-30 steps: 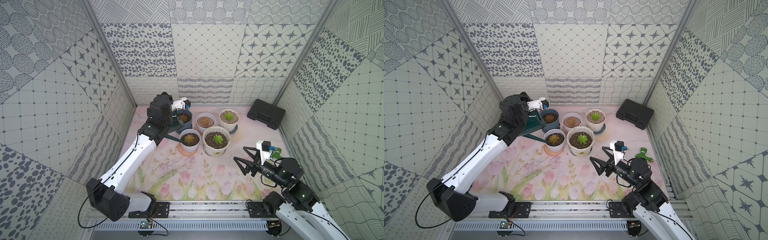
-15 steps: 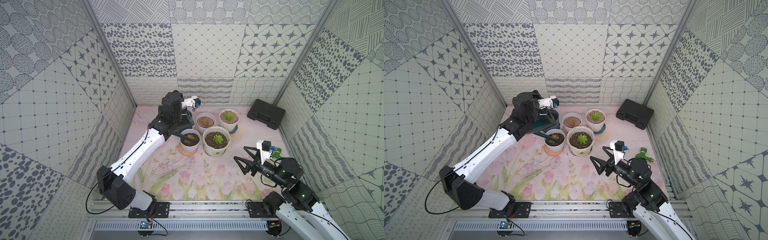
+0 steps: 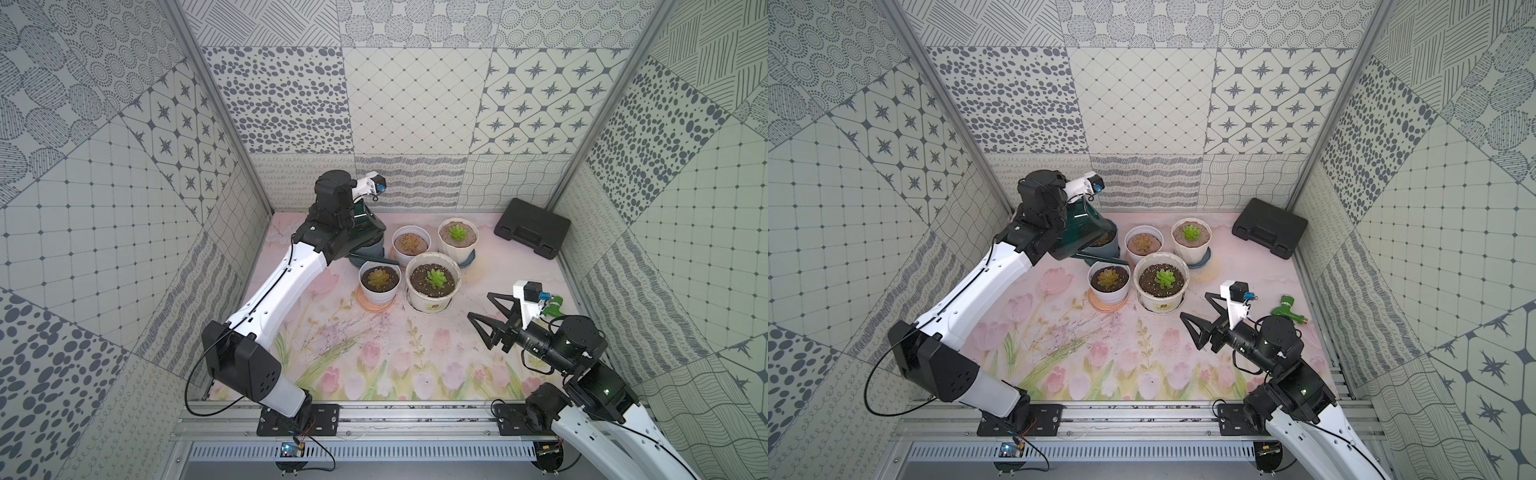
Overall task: Water the succulent around the soil edge
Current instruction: Water the soil of the potted plant with water.
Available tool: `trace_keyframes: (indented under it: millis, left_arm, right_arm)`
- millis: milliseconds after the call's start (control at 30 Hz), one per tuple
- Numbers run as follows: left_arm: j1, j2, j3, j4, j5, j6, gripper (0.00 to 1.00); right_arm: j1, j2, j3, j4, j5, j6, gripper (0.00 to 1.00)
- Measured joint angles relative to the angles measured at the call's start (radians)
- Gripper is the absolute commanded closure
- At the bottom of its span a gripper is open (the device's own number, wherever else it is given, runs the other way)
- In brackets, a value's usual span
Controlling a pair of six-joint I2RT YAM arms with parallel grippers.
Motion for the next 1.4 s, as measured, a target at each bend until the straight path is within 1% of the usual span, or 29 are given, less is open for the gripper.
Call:
trace_keyframes:
  millis: [167, 233, 367, 433, 533, 667, 800, 900, 1033, 1233, 1400]
  left_arm:
    - [0.07, -0.056, -0.048, -0.031, 0.035, -0.148, 1.0]
    - [0.115, -0.082, -0.076, -0.046, 0.055, -0.219, 1.0]
    - [0.243, -0.155, -0.158, -0.077, 0.118, -0.394, 1.0]
    - [0.319, -0.203, -0.216, -0.087, 0.164, -0.504, 1.0]
    - [0.396, -0.251, -0.28, -0.09, 0.218, -0.638, 1.0]
    - [0.463, -0.27, -0.317, -0.09, 0.276, -0.793, 1.0]
    - [0.52, -0.254, -0.309, -0.09, 0.305, -0.914, 1.0]
    - [0.537, -0.214, -0.275, -0.089, 0.307, -0.946, 1.0]
    - [0.55, -0.138, -0.209, -0.09, 0.291, -0.948, 1.0]
    - [0.557, -0.036, -0.13, -0.09, 0.259, -0.938, 1.0]
    - [0.554, 0.022, -0.108, -0.089, 0.227, -0.902, 1.0]
  right_arm:
    - [0.0, 0.0, 0.0, 0.0, 0.003, 0.0, 0.03]
    - [0.0, 0.0, 0.0, 0.0, 0.005, 0.0, 0.03]
    - [0.0, 0.002, 0.0, 0.0, 0.01, -0.002, 0.03]
    - [0.0, 0.006, 0.0, 0.0, 0.014, -0.003, 0.03]
    - [0.0, 0.014, 0.0, -0.001, 0.019, -0.003, 0.03]
    - [0.0, 0.018, 0.0, -0.002, 0.025, -0.004, 0.03]
    - [0.0, 0.022, 0.0, -0.003, 0.034, -0.005, 0.03]
    - [0.0, 0.022, 0.0, -0.003, 0.04, -0.007, 0.03]
    - [0.0, 0.031, 0.0, -0.004, 0.048, -0.008, 0.03]
    - [0.0, 0.043, 0.0, -0.007, 0.065, -0.019, 0.03]
    - [0.0, 0.048, 0.0, -0.008, 0.074, -0.022, 0.03]
